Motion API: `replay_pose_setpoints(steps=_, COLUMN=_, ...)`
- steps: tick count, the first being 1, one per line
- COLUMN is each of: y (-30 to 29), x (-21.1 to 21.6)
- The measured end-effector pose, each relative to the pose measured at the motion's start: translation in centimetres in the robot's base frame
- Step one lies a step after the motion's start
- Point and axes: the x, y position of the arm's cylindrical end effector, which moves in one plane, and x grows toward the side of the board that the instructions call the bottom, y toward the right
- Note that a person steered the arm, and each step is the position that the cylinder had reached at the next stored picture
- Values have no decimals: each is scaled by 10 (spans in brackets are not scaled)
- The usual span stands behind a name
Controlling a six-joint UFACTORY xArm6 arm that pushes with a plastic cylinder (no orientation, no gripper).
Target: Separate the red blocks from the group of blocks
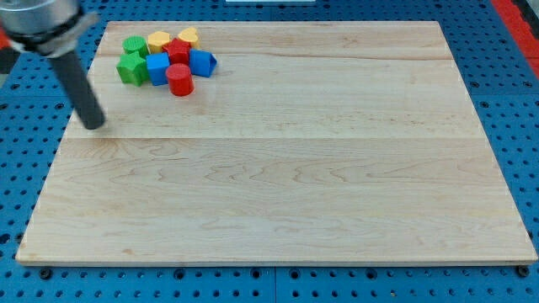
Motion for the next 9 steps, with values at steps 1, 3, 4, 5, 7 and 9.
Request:
replay_pose_setpoints(steps=1, y=-31, x=-13)
replay_pose_setpoints(steps=3, y=2, x=-122)
replay_pose_setpoints(steps=4, y=29, x=-169)
replay_pose_setpoints(steps=5, y=75, x=-214)
replay_pose_setpoints(steps=7, y=100, x=-224)
replay_pose_setpoints(steps=9, y=160, x=-197)
